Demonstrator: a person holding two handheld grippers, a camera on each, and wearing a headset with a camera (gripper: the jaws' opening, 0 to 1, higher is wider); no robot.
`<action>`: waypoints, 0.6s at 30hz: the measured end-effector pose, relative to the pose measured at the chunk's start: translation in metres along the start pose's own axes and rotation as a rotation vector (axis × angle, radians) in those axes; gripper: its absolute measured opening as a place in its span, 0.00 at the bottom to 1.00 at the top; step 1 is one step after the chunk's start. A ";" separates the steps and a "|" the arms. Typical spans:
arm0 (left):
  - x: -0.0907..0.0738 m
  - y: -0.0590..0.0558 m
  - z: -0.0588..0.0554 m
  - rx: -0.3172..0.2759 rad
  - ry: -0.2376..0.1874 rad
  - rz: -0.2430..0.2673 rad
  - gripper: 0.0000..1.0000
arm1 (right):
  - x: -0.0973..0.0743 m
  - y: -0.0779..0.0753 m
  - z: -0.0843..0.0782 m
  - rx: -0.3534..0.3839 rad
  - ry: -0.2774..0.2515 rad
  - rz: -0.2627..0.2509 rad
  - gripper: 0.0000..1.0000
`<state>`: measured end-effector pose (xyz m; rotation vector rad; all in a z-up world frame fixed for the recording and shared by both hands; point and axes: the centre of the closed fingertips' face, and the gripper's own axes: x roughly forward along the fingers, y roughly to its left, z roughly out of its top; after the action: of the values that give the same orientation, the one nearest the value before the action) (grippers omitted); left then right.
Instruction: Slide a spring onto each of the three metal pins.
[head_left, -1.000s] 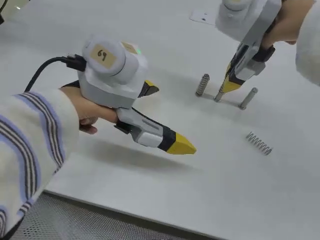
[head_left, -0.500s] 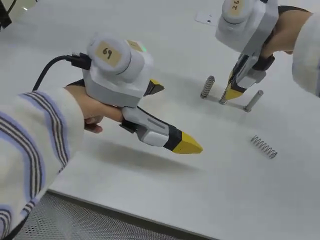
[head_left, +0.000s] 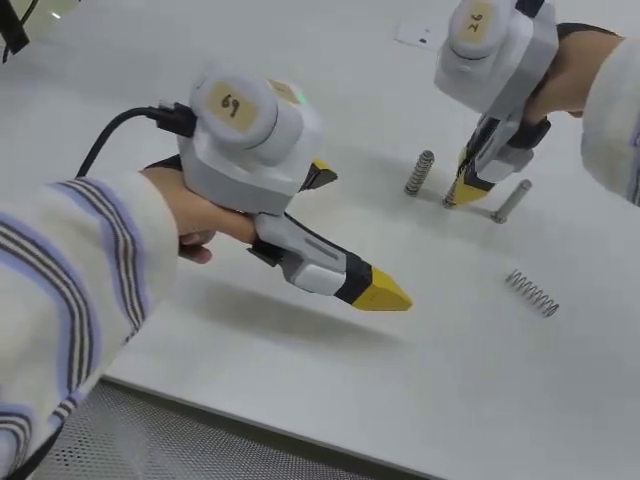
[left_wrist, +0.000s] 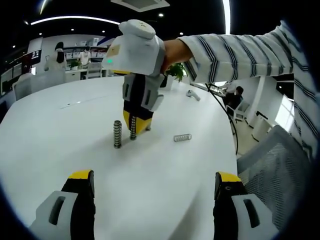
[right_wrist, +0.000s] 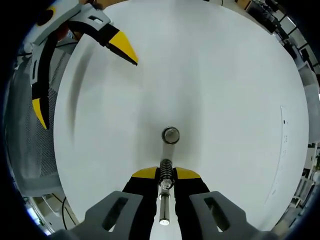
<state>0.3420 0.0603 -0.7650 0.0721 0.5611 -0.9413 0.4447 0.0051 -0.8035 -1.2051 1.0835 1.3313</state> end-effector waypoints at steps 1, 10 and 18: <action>0.000 0.000 0.000 0.001 0.000 -0.002 0.97 | 0.000 0.000 0.000 -0.005 -0.001 0.001 0.09; 0.002 0.001 0.001 0.000 0.002 0.005 0.98 | -0.006 0.005 -0.001 -0.005 -0.003 -0.015 0.15; 0.002 0.000 0.000 -0.002 0.008 0.003 0.98 | -0.022 0.006 0.001 -0.015 -0.020 -0.040 0.15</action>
<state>0.3430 0.0589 -0.7658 0.0749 0.5690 -0.9378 0.4391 0.0033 -0.7819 -1.2153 1.0319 1.3202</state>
